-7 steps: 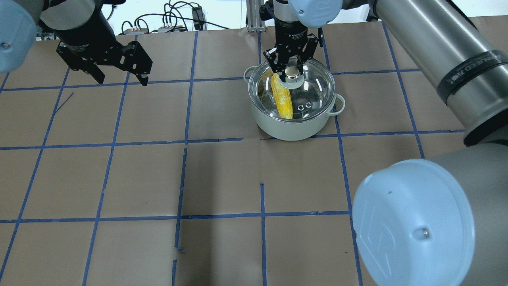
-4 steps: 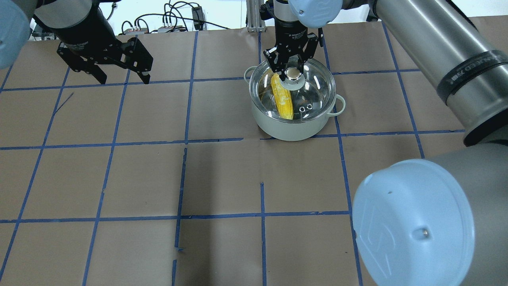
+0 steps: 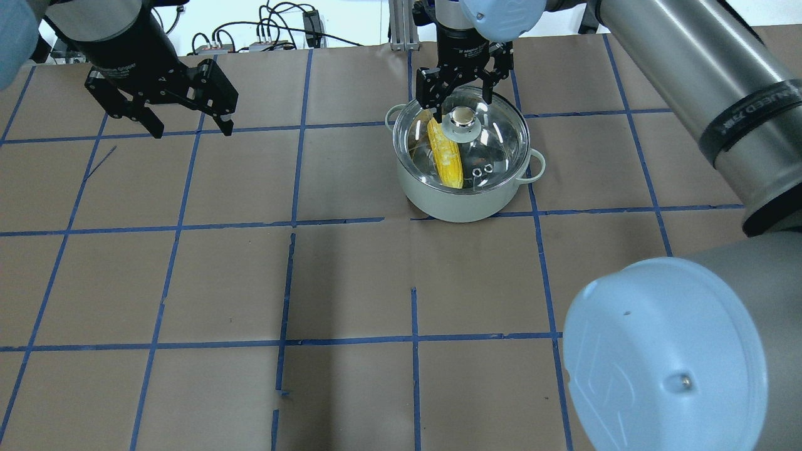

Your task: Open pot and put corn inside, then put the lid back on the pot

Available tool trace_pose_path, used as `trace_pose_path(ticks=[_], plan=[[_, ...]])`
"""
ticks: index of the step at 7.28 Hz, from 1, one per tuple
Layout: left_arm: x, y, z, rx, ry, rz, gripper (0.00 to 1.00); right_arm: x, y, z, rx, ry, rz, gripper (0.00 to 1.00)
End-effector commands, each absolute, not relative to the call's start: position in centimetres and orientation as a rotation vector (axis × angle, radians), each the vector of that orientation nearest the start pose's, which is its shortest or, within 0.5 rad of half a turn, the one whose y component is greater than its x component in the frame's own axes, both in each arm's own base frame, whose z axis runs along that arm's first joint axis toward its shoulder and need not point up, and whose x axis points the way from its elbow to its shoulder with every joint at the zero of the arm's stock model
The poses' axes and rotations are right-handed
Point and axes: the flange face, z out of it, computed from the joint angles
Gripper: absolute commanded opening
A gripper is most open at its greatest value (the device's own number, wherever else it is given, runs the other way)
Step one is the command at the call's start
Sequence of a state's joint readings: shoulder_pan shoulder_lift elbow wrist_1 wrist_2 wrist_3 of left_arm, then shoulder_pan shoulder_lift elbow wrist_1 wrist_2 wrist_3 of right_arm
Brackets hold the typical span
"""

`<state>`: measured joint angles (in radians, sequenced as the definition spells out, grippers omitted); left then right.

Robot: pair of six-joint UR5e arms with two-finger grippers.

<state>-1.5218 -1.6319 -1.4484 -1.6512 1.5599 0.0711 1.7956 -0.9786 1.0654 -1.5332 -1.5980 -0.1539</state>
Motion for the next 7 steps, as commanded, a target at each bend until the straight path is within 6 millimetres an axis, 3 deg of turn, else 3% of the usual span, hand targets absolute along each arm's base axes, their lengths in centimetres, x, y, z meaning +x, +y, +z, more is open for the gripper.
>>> trace_pose_path(ticks=[1, 5, 7], plan=[[-10.9, -52.0, 51.1, 0.029, 3.153, 0.028, 1.00, 27.4, -66.6, 36.9, -0.595, 3.110, 0.206, 1.00], [-10.9, -51.9, 50.8, 0.026, 3.153, 0.038, 1.00, 24.8, -67.6, 36.8, -0.600, 3.103, 0.210, 0.99], [-11.0, -51.7, 50.4, 0.029, 3.153, 0.042, 1.00, 25.2, -67.5, 36.7, -0.582, 3.108, 0.209, 0.99]])
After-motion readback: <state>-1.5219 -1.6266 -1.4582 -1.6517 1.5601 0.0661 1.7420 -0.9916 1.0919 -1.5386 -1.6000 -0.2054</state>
